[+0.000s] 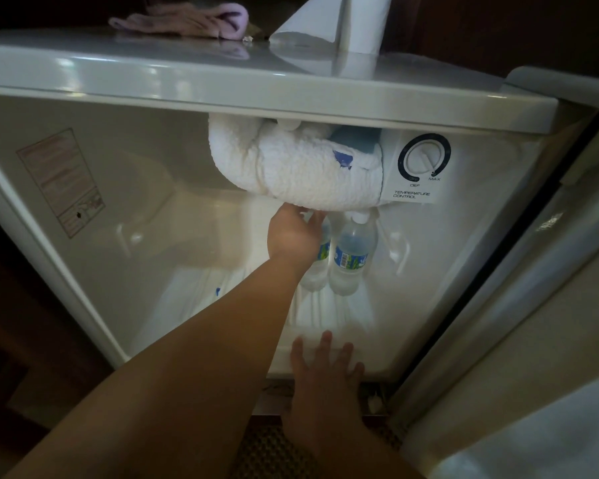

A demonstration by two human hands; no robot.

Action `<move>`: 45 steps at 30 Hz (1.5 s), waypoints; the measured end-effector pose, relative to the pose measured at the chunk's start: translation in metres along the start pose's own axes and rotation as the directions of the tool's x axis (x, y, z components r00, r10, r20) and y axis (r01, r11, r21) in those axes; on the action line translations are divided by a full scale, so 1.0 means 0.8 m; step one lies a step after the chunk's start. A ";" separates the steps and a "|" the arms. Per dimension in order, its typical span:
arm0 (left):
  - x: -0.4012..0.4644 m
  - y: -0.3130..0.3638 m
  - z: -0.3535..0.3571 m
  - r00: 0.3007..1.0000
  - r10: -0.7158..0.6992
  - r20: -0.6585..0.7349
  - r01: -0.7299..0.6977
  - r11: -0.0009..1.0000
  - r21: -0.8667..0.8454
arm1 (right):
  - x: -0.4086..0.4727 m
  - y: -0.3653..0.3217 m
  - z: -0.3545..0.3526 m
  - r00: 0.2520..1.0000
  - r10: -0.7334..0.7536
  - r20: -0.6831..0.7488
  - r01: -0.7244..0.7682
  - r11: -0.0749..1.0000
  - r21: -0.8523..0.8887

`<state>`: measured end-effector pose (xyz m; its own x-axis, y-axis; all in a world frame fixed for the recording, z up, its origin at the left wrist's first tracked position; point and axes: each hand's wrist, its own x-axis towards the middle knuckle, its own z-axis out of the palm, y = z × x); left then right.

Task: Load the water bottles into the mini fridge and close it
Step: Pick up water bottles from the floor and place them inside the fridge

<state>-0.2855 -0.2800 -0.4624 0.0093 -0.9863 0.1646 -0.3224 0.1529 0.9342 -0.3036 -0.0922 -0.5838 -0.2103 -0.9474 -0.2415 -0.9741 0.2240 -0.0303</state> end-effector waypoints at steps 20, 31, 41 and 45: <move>-0.022 -0.002 -0.010 0.991 0.039 0.130 -0.049 0.996 0.080 | -0.001 0.000 -0.010 0.997 -0.013 0.072 0.015 1.000 -0.028; -0.079 -0.022 -0.087 0.980 0.050 0.194 -0.106 0.951 0.291 | -0.005 0.000 -0.016 0.992 -0.029 0.125 0.027 1.000 0.013; -0.250 -0.068 -0.357 0.936 -0.161 0.312 0.004 0.894 0.447 | -0.012 -0.044 -0.059 0.986 -0.168 -0.013 0.166 0.984 -0.068; -0.315 -0.072 -0.467 0.948 -0.266 0.177 0.168 0.886 0.433 | -0.031 -0.113 -0.064 0.719 -0.627 -0.302 0.635 0.768 -0.083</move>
<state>0.0846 -0.0175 -0.4393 -0.0733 -0.9862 -0.1487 -0.6938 -0.0567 0.7179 -0.2147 -0.1010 -0.5252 0.4342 -0.8902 0.1381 -0.8887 -0.4484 -0.0959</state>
